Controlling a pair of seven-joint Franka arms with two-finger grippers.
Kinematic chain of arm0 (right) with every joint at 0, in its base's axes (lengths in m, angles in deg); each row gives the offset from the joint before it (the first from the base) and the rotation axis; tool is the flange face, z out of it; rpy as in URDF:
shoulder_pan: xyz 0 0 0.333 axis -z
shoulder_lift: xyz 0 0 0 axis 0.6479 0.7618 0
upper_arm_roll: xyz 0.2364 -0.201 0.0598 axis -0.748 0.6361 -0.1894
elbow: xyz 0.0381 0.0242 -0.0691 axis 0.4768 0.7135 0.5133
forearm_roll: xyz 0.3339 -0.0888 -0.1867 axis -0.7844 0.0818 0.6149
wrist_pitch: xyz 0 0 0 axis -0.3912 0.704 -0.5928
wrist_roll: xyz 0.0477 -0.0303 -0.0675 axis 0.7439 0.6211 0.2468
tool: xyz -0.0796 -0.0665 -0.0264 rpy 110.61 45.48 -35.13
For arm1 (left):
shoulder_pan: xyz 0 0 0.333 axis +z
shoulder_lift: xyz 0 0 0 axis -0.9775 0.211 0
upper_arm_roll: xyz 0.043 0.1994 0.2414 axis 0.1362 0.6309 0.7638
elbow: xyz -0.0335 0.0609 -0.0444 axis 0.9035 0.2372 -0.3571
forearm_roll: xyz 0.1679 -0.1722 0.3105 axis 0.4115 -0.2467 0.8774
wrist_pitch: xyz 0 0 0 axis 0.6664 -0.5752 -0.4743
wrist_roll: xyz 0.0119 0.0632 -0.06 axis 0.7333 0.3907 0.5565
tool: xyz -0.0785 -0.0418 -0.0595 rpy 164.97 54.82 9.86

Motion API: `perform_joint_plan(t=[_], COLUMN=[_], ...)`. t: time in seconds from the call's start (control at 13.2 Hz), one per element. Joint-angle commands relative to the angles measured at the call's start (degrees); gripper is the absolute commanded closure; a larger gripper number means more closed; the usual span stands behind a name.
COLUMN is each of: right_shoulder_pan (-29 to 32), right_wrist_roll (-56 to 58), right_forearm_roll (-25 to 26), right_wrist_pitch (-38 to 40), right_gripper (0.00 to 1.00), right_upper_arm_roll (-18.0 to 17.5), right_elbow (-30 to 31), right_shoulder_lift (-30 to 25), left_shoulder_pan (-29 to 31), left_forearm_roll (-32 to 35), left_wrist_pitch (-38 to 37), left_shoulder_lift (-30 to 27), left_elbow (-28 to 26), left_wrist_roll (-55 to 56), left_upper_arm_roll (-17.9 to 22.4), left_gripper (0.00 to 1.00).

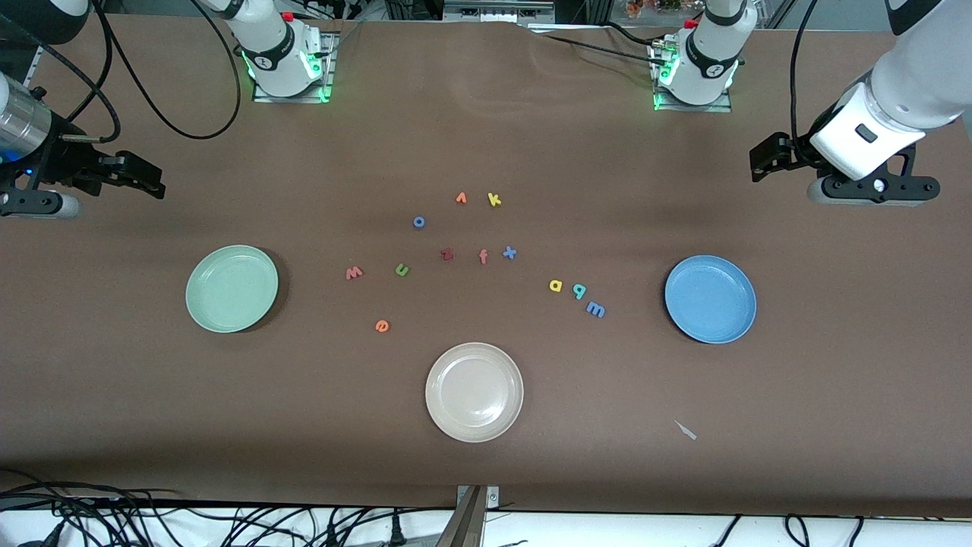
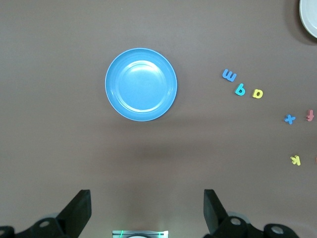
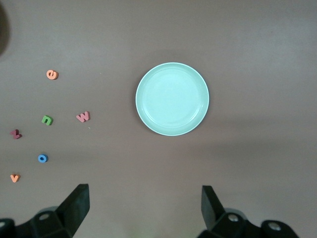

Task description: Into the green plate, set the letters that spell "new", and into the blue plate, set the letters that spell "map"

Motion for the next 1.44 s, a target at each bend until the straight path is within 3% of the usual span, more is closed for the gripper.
perform_joint_plan(t=[0.0, 1.36], right_shoulder_pan=[0.01, -0.34], right_wrist_roll=[-0.17, -0.35], right_forearm_roll=[-0.91, -0.82], right_wrist_pitch=[1.50, 2.12], right_gripper=[0.00, 0.00], right_upper_arm_roll=[0.07, -0.19], right_elbow=[-0.08, -0.08], right_shoulder_lift=[-0.43, -0.35], left_shoulder_pan=[-0.20, -0.64], left_forearm_roll=[1.37, 1.37], left_wrist_pitch=[-0.68, -1.48], left_shoulder_lift=[0.41, 0.85], left_elbow=[1.29, 1.99], left_wrist_roll=[1.86, 1.78], left_upper_arm_roll=[-0.50, -0.59], left_gripper=[0.00, 0.00])
